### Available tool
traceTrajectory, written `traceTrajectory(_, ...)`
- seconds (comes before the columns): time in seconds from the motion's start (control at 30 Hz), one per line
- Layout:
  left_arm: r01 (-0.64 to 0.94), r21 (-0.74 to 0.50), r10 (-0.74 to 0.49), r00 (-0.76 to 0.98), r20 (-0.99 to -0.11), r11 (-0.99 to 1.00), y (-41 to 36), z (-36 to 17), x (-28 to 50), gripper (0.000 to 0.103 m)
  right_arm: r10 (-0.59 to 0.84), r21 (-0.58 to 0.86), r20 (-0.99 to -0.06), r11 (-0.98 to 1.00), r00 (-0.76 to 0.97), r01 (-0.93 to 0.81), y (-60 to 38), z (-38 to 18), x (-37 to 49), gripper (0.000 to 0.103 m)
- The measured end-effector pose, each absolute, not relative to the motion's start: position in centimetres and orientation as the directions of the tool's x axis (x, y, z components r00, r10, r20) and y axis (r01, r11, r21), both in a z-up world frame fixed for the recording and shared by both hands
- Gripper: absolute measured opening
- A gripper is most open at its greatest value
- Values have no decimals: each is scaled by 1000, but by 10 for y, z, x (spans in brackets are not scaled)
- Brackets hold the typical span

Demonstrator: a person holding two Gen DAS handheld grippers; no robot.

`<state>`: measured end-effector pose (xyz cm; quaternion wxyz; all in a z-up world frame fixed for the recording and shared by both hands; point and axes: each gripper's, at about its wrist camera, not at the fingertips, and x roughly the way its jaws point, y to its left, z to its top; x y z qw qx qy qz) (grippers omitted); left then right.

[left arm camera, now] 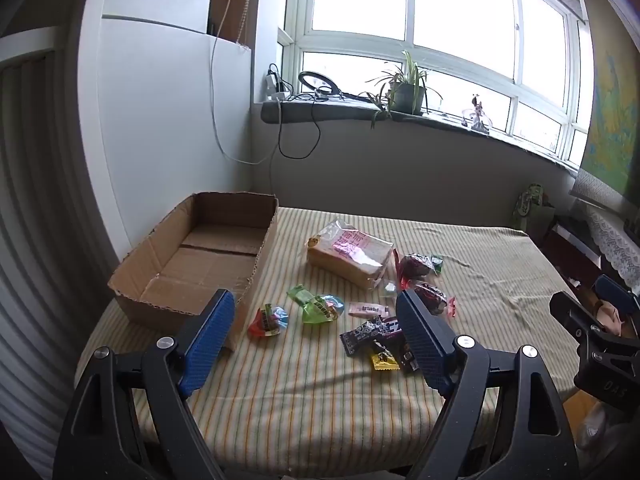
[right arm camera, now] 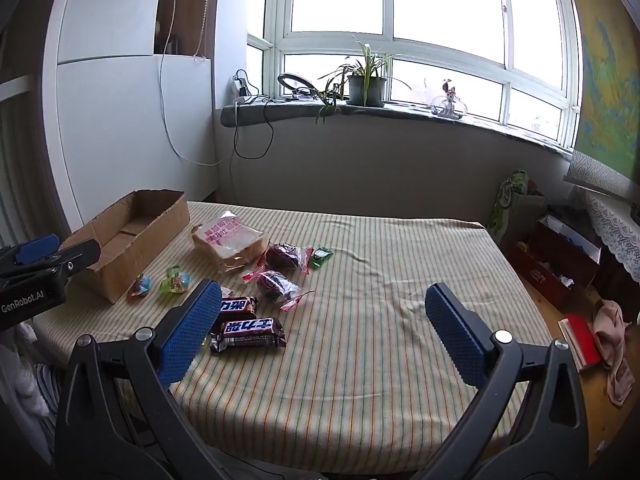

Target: Organize snacks

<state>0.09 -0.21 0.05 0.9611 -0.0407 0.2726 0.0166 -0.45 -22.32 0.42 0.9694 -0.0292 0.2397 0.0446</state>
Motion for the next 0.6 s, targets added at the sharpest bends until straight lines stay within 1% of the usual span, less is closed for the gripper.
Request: traceTrajectory(0.6,-52,-73,6,851,-524,996,-1,1,-2,83,81,-27,-471,994,879,-106,-222,2,-4,103)
